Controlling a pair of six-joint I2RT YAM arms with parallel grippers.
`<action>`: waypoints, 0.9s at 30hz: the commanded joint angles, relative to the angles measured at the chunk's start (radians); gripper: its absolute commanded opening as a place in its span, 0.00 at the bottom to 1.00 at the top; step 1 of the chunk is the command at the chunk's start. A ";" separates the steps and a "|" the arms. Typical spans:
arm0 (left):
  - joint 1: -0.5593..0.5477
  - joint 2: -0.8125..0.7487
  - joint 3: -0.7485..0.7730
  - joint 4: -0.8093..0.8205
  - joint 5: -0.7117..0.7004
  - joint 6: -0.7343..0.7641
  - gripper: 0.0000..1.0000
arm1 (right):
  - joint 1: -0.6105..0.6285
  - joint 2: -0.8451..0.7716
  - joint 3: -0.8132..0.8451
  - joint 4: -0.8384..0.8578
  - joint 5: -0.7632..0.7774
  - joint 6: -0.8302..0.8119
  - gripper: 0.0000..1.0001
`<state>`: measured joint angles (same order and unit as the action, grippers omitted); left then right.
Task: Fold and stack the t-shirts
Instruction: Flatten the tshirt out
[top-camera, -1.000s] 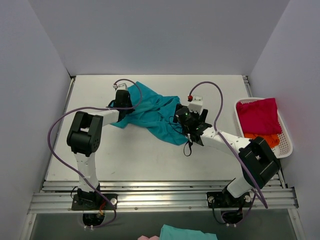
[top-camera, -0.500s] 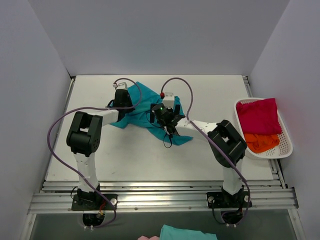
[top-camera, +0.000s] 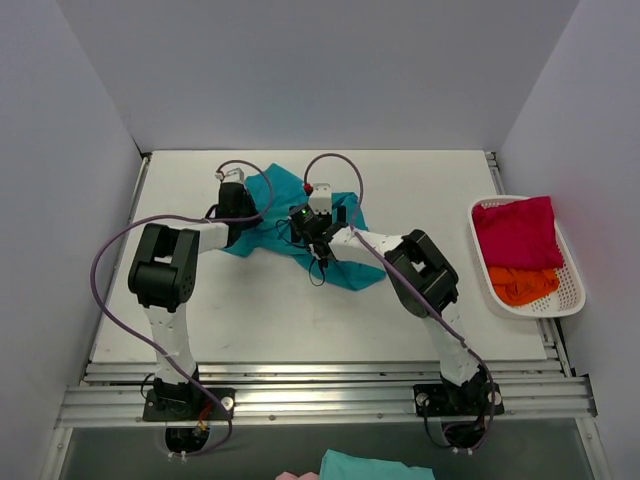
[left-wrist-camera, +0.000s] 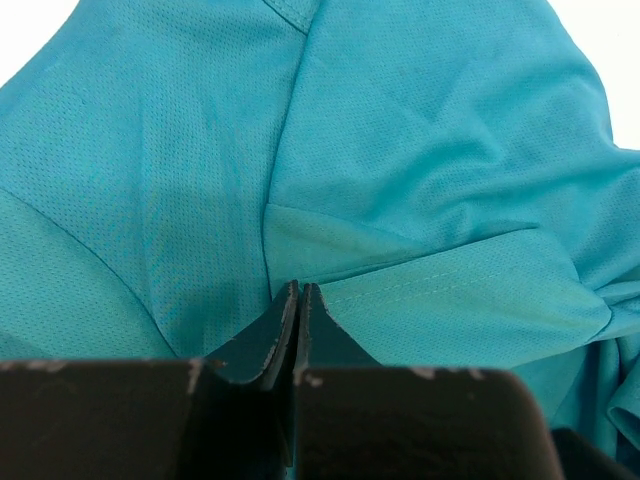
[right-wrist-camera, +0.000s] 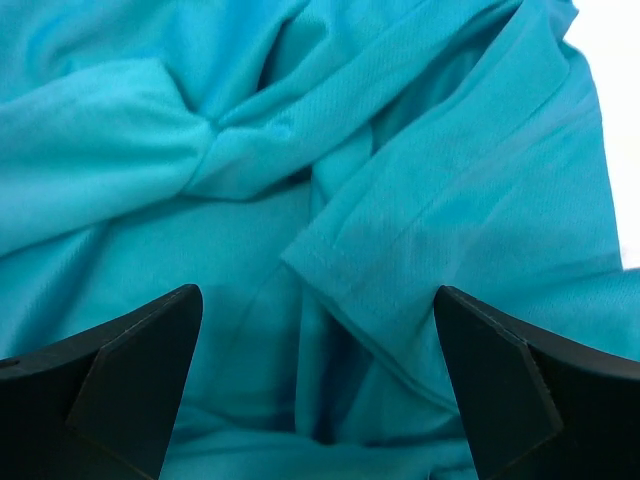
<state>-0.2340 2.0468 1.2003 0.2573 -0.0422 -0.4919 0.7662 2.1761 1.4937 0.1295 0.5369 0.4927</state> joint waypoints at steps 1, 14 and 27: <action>0.009 -0.027 -0.013 0.072 0.034 -0.016 0.02 | -0.005 0.019 0.080 -0.039 0.075 -0.032 0.97; 0.021 -0.025 -0.021 0.088 0.042 -0.027 0.02 | -0.024 0.062 0.142 -0.083 0.124 -0.031 0.91; 0.032 -0.017 -0.021 0.094 0.084 -0.036 0.02 | -0.044 0.083 0.125 -0.090 0.144 -0.009 0.54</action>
<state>-0.2127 2.0464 1.1805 0.3031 0.0200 -0.5182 0.7280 2.2562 1.6127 0.0582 0.6300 0.4725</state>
